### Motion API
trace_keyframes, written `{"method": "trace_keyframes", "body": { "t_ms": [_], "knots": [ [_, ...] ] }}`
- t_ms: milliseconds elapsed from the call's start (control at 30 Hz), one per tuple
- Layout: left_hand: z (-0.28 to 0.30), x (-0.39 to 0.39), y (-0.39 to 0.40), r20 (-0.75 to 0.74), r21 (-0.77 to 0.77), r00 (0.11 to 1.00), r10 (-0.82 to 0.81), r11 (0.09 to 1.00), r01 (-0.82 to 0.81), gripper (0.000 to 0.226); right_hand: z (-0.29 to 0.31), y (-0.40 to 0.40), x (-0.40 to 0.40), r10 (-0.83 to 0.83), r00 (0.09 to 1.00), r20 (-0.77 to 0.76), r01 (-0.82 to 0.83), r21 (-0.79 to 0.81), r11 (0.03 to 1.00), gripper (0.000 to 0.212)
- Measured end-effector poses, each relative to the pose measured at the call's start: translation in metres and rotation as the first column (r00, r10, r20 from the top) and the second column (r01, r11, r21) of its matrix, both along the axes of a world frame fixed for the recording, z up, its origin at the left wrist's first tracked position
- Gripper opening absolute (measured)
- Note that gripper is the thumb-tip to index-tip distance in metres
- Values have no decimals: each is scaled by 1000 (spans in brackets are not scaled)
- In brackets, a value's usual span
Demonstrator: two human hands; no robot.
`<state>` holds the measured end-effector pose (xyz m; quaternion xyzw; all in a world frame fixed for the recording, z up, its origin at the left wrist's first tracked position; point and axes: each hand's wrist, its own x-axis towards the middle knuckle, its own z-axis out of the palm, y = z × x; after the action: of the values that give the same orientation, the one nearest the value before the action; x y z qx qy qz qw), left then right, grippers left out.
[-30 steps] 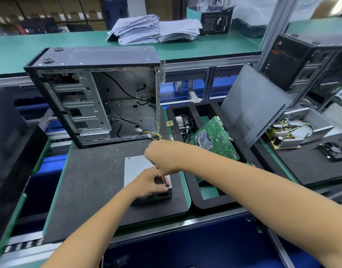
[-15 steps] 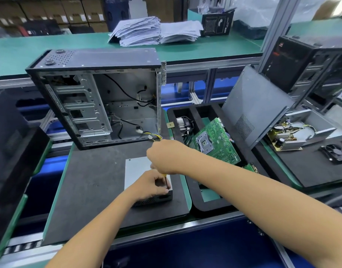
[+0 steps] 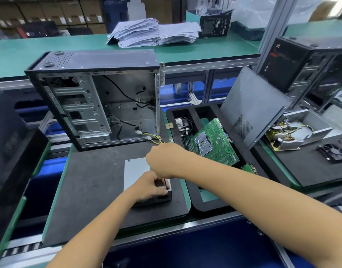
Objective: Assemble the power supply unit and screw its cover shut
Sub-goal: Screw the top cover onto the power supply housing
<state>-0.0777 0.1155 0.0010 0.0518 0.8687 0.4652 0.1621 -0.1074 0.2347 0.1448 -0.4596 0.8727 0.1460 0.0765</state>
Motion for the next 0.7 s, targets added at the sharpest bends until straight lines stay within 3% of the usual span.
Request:
{"method": "trace_keyframes", "body": {
  "t_ms": [133,233,300,400,533,633,700],
  "knots": [
    [3,2,1,-20,2,999,-36,999,36,20,4,4,-2,-4,993,121,-2,51,999,25],
    [3,3,1,-35,1,998,-53,999,53,17,7,4,-1,23,994,103,-23,3,1000,13],
    [2,1,0,-47,9,998,-45,999,46,15,5,3,-1,7,999,54,-4,-53,999,26],
    [3,0,0,-40,-1,998,-43,999,43,13,2,2,0,-23,1000,12,24,-24,999,8],
    [4,1,1,-30,17,998,-57,998,58,13,2,4,-3,-28,993,119,22,50,998,34],
    [4,1,0,-24,25,999,-46,999,46,12,4,3,-3,37,991,128,-35,-16,999,11],
    [3,0,0,-6,15,1000,-27,1000,28,14,0,2,-3,48,998,49,-46,-42,998,20]
  ]
}}
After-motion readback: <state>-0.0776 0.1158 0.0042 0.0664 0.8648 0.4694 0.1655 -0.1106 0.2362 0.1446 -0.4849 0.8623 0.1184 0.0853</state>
